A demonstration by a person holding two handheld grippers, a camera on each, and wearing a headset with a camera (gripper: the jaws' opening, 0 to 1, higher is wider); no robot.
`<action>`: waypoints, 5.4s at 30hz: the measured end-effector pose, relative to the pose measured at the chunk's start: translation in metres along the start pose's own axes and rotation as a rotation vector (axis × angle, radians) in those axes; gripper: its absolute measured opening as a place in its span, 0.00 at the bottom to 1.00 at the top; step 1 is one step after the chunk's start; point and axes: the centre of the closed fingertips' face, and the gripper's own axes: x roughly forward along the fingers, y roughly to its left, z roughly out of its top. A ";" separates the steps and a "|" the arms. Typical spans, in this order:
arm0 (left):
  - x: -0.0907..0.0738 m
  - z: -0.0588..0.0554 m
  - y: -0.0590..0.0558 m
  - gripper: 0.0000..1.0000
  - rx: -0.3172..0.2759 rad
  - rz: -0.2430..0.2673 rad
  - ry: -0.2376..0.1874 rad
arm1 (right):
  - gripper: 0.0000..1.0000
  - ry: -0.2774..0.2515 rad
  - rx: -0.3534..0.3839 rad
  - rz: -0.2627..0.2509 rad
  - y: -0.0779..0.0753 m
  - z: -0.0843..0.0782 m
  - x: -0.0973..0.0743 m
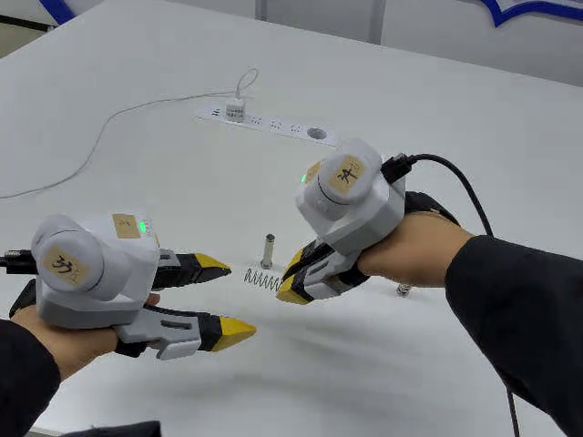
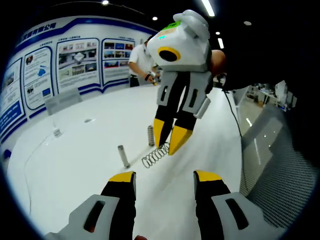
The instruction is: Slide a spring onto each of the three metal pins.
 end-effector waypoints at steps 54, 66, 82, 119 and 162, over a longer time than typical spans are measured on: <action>0.010 0.001 -0.019 0.11 0.167 -0.097 0.003 | 0.12 0.009 -0.240 0.098 0.044 0.028 -0.025; 0.010 0.003 -0.022 0.10 0.162 -0.104 -0.010 | 0.12 -0.017 -0.269 0.093 0.049 0.043 -0.025; 0.008 0.011 -0.019 0.10 0.150 -0.090 -0.050 | 0.12 -0.013 -0.252 0.080 0.045 0.039 -0.022; -0.004 0.004 0.005 0.45 0.046 0.024 -0.041 | 0.12 0.029 -0.202 -0.028 -0.019 0.044 -0.039; -0.003 -0.004 0.010 0.53 -0.001 0.039 -0.036 | 0.12 0.182 -0.149 -0.030 -0.071 0.032 0.011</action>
